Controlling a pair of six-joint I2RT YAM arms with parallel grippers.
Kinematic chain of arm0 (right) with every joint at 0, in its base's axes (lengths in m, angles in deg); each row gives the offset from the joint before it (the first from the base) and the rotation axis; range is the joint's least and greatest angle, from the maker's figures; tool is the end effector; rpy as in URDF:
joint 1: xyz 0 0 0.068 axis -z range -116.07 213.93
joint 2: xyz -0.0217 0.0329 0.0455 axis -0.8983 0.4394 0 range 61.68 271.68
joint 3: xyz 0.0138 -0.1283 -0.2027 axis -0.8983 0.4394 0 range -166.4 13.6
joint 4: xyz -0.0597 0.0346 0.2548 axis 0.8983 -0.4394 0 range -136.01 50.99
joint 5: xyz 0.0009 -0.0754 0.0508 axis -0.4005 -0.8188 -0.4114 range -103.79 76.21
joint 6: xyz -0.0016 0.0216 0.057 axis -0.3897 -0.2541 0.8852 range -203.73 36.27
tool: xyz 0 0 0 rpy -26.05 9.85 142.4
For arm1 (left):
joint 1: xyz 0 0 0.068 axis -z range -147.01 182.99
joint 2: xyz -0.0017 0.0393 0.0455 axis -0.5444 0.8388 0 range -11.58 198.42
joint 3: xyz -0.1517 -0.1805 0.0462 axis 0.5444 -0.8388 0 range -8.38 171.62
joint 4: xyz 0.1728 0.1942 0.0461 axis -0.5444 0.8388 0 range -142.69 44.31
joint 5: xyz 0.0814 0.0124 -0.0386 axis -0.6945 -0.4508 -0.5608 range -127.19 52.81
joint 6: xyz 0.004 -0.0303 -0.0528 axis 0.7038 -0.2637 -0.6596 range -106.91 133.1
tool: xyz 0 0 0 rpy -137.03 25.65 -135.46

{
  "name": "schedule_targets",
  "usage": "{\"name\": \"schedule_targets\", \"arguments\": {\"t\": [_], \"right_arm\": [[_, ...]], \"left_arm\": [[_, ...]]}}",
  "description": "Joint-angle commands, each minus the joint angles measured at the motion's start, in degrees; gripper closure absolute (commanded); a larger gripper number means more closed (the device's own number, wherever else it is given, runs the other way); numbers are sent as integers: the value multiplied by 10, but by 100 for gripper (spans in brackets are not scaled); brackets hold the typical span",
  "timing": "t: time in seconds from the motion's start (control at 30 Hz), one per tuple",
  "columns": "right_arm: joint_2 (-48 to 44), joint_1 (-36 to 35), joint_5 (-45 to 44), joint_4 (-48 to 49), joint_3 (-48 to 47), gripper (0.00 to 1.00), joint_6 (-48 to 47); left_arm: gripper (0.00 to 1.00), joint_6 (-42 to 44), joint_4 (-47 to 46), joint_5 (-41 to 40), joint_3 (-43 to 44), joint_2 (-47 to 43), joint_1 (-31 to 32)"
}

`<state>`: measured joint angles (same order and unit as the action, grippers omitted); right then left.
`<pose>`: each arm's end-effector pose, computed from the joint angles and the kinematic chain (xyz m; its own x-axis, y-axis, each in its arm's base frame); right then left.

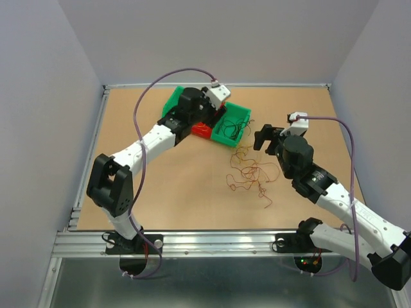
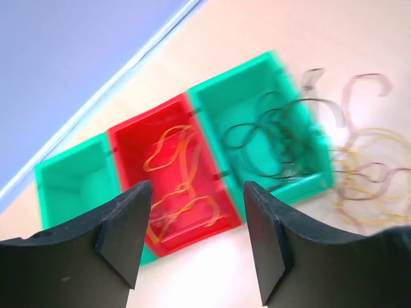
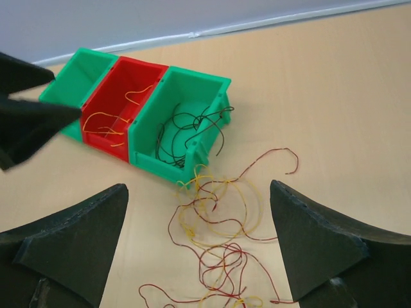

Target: Untangle the cables

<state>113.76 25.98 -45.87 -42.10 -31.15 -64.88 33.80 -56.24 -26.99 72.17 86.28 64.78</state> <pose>0.2061 0.1302 0.3027 -0.1703 0.2144 -0.9618 -0.0574 0.9722 0.2269 0.3538 -0.2289 0.2968 0.0459 0.3809 -0.9235 0.6932 0.6535 0.3040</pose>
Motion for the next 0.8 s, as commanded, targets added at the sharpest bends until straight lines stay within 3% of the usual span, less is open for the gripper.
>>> {"name": "schedule_targets", "arguments": {"t": [0.0,0.1,0.3,0.47,0.6,0.7,0.77], "right_arm": [[-34,0,-38,-23,-24,4,21],[-55,1,-49,-20,-10,4,21],[-105,1,-58,-20,10,4,15],[-125,1,-56,-20,16,4,10],[-131,0,-49,-20,18,4,11],[-129,1,-43,-18,18,4,11],[-128,1,-41,-17,18,4,12]], "left_arm": [[29,50,-51,-4,-80,3,98],[28,56,-54,-12,-78,31,131],[31,54,-36,-20,-38,122,137],[31,56,-41,-45,-30,147,139],[45,57,-51,-61,-24,159,138],[49,55,-63,-82,-20,165,139],[69,57,-71,-81,-22,165,138]]}}
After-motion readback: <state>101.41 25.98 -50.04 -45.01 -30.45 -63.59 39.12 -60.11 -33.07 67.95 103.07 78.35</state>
